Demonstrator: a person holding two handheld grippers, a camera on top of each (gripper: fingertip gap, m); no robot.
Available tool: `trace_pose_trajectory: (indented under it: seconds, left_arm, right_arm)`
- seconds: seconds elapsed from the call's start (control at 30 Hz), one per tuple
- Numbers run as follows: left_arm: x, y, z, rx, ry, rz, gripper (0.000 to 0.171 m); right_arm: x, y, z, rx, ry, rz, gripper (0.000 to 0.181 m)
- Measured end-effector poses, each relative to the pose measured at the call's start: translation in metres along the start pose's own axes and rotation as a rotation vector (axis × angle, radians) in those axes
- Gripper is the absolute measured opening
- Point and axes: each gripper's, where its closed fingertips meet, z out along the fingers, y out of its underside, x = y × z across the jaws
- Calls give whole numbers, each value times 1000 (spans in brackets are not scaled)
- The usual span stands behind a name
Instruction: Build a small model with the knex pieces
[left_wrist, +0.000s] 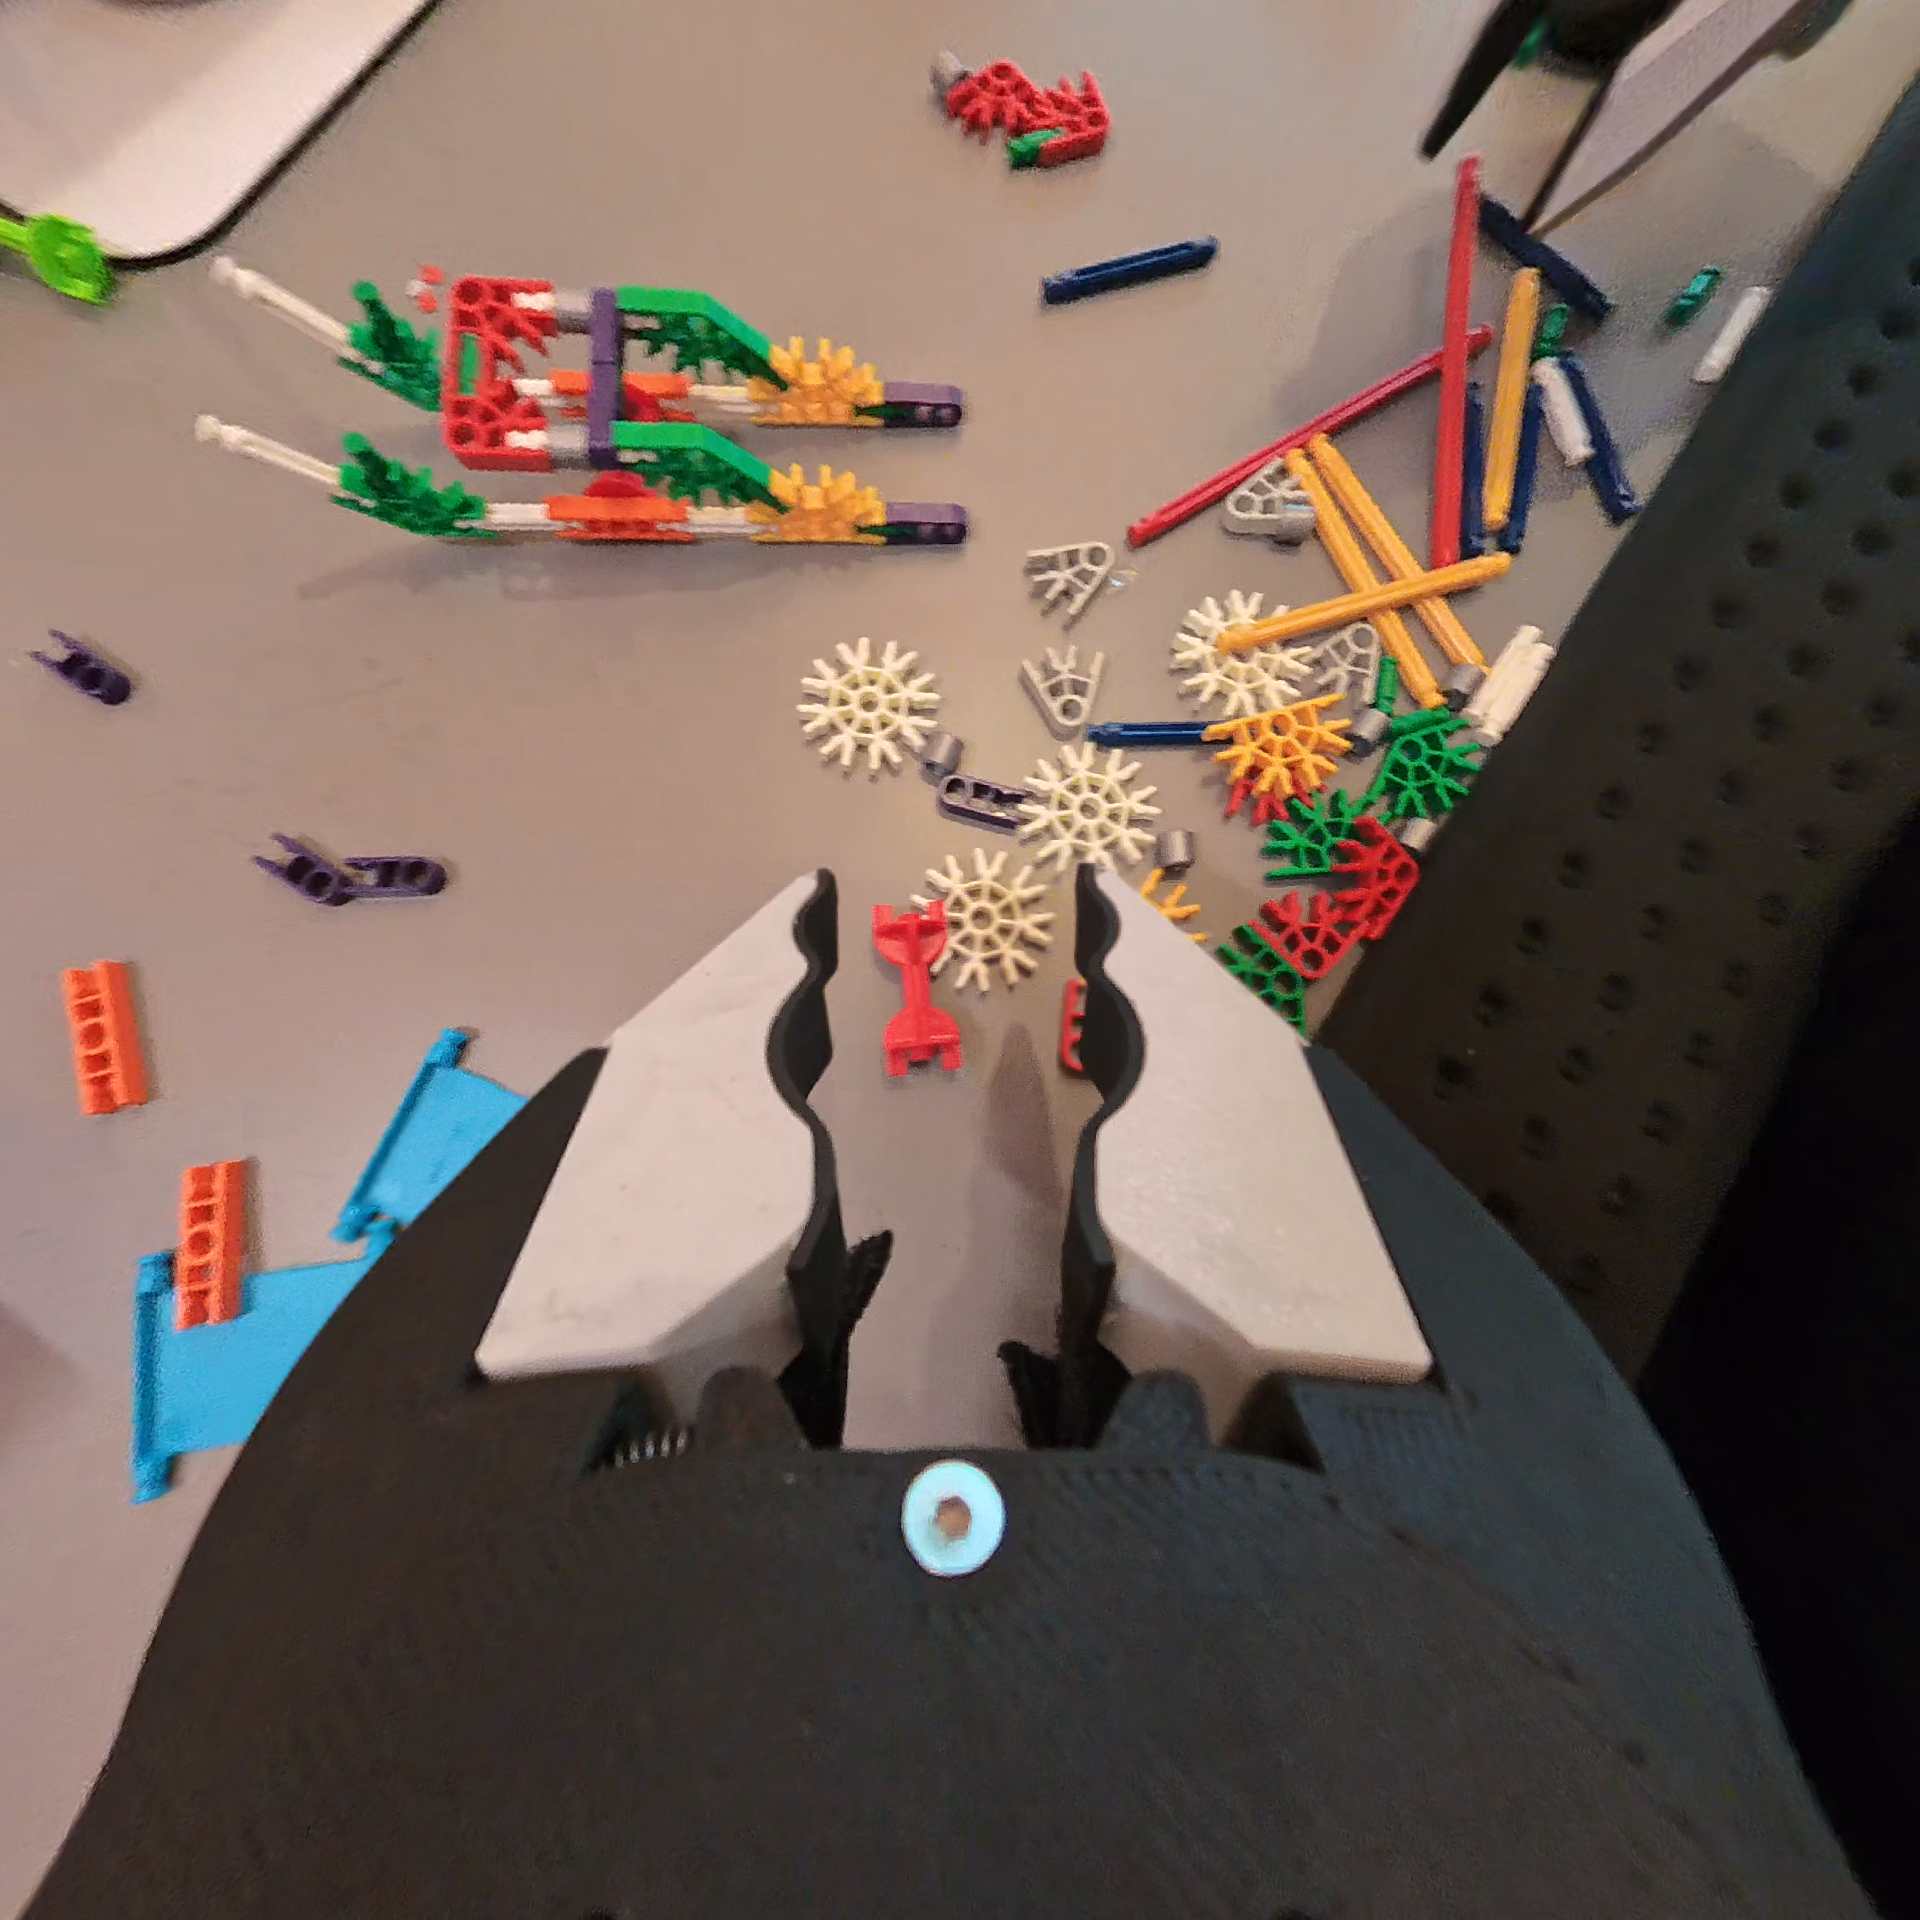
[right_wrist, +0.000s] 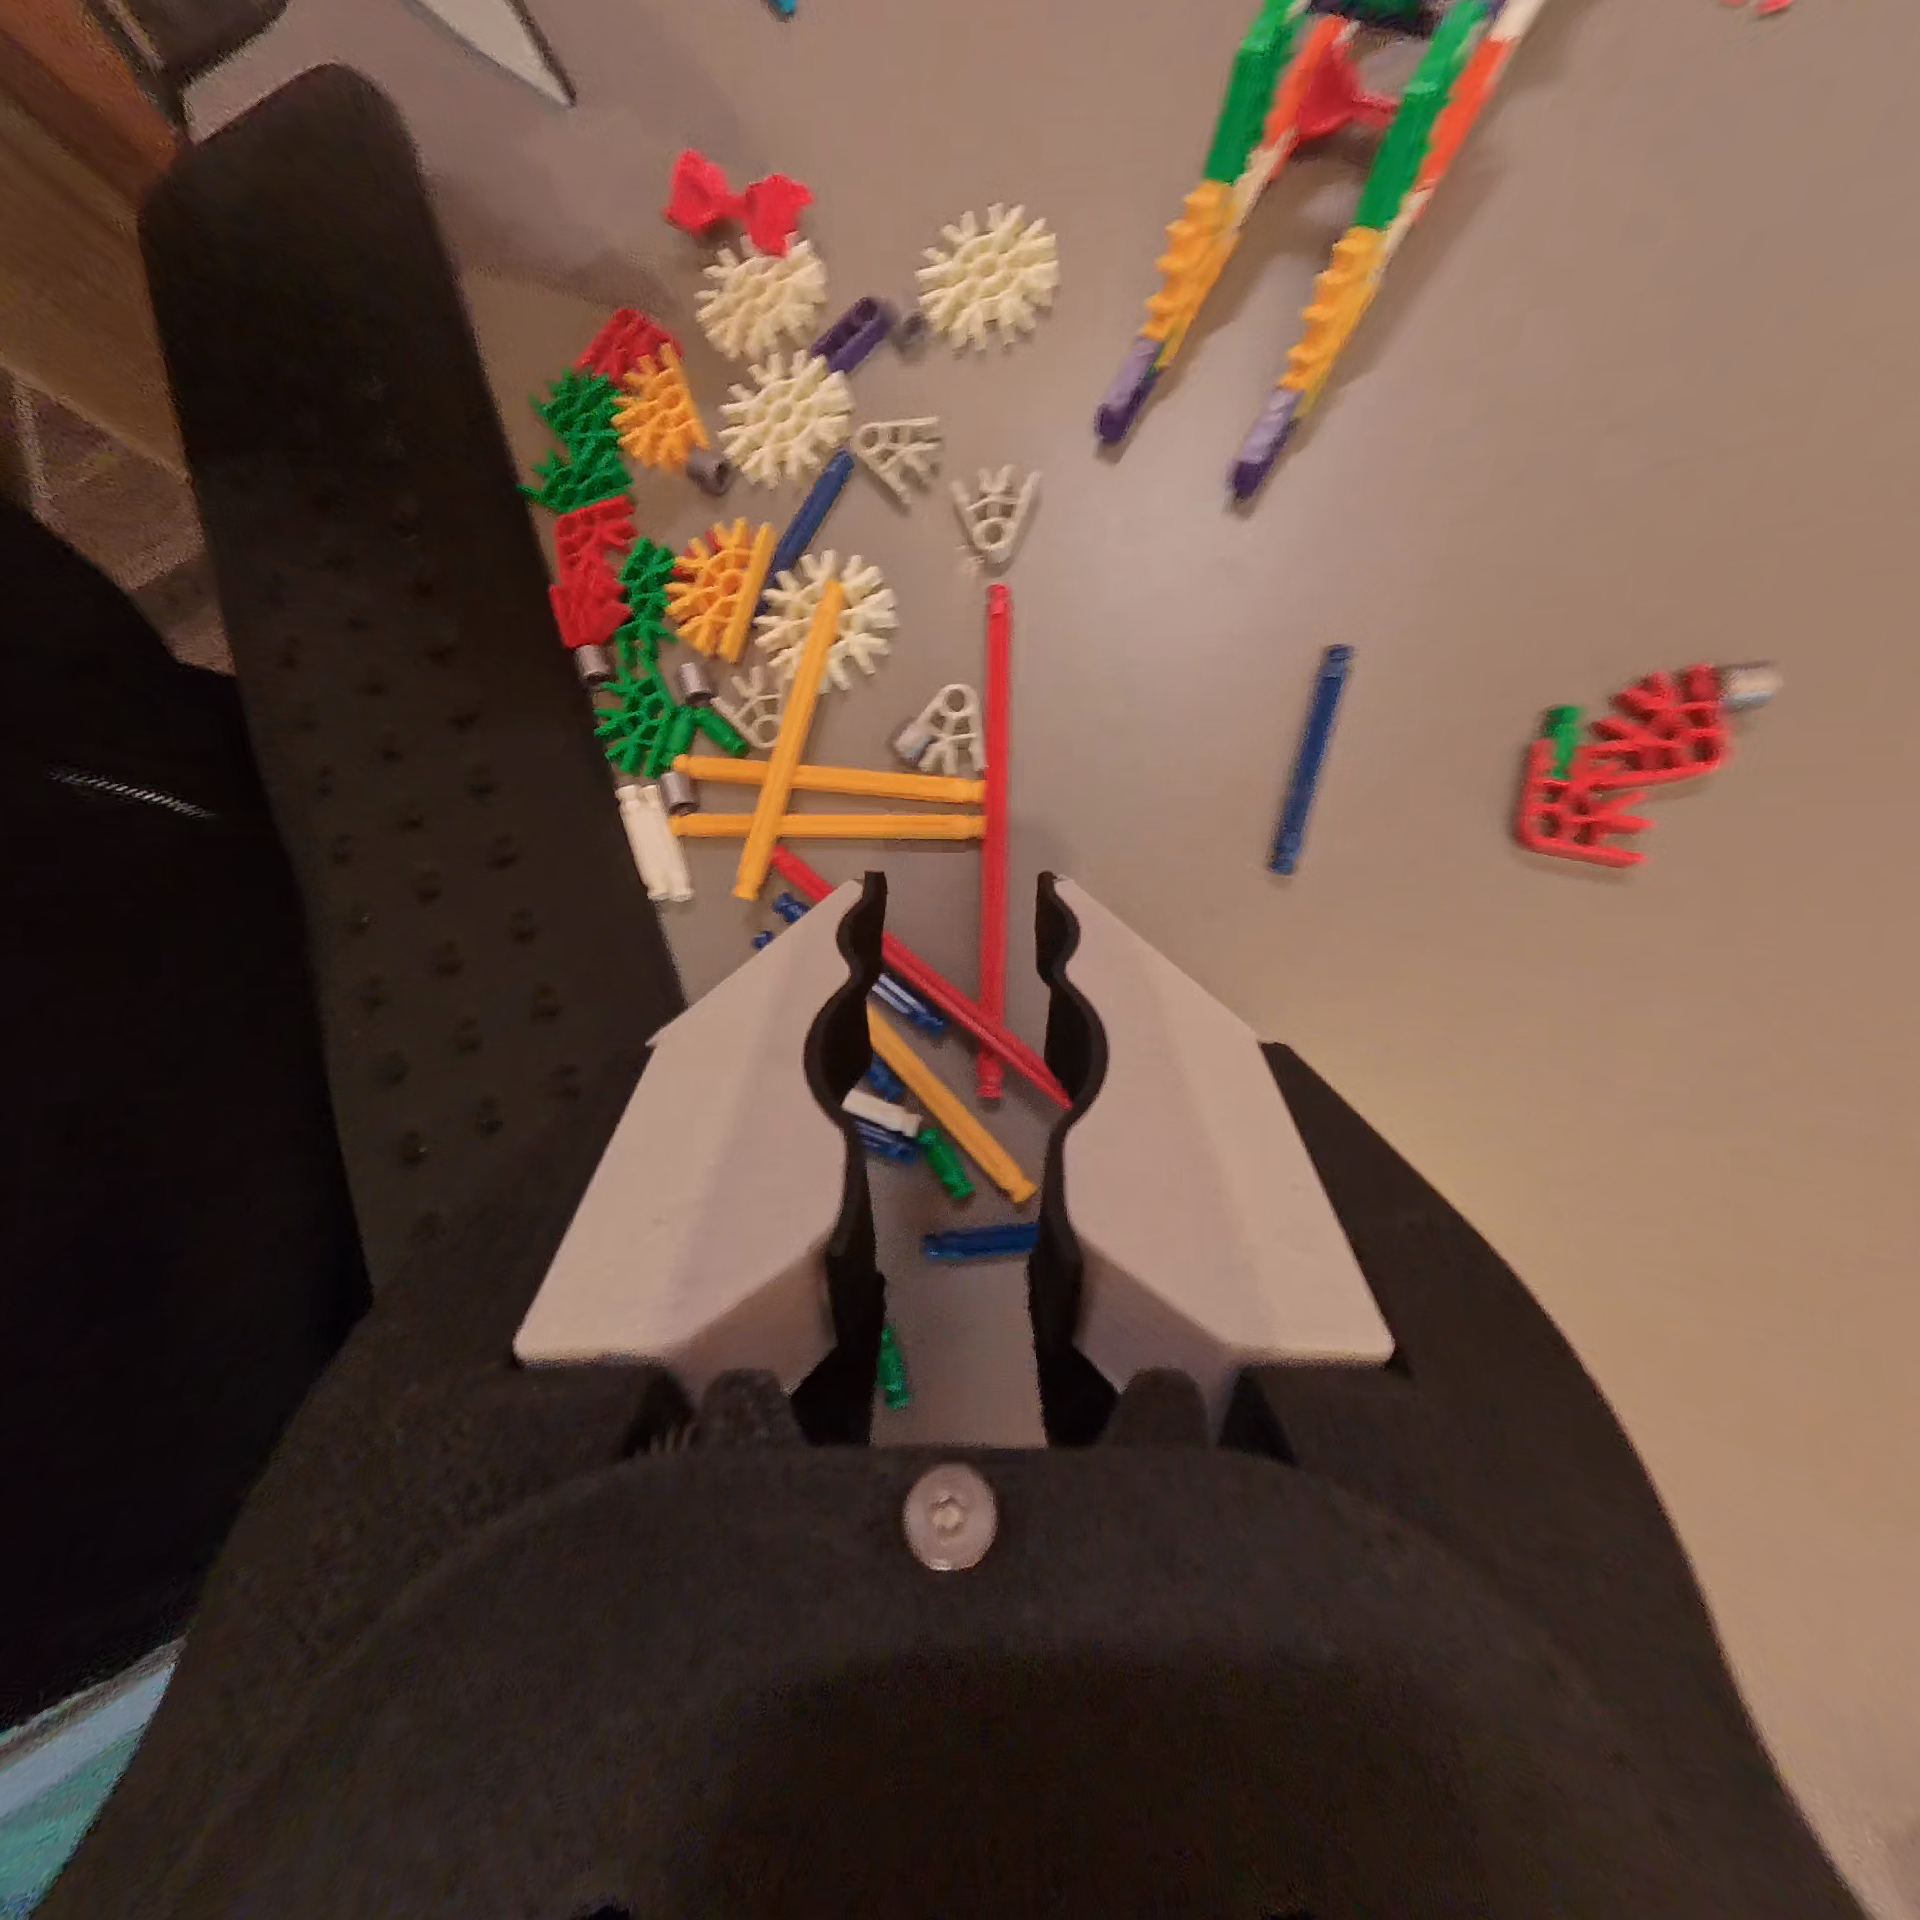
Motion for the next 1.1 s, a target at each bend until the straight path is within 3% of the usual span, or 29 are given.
trace_pose_trajectory:
  seconds: [0.17, 0.33, 0.4, 0.73, 0.83, 1.0, 1.1]
  left_arm:
    - [25, -2, 12, 7, 64, 33, 40]
    - [39, -7, 26, 1, 99, 48, 40]
    - [42, -10, 28, 15, 108, 45, 40]
    - [37, -13, 29, 41, 100, 24, 39]
    - [34, -12, 28, 53, 96, 13, 39]
    - [33, -11, 27, 61, 93, 7, 39]
    - [34, -11, 29, 53, 95, 13, 40]
  right_arm:
    - [-41, -3, 27, 0, -87, -39, 24]
    - [-58, 2, 56, -45, -93, -19, 16]
    - [-53, 7, 61, -58, -45, -31, 2]
    - [-46, 2, 51, -1, -90, 18, 2]
    - [-31, -5, 34, 28, -77, -17, 2]
    - [32, 1, -7, -12, 19, -147, 2]
    - [67, 19, -19, -139, 51, -333, 2]
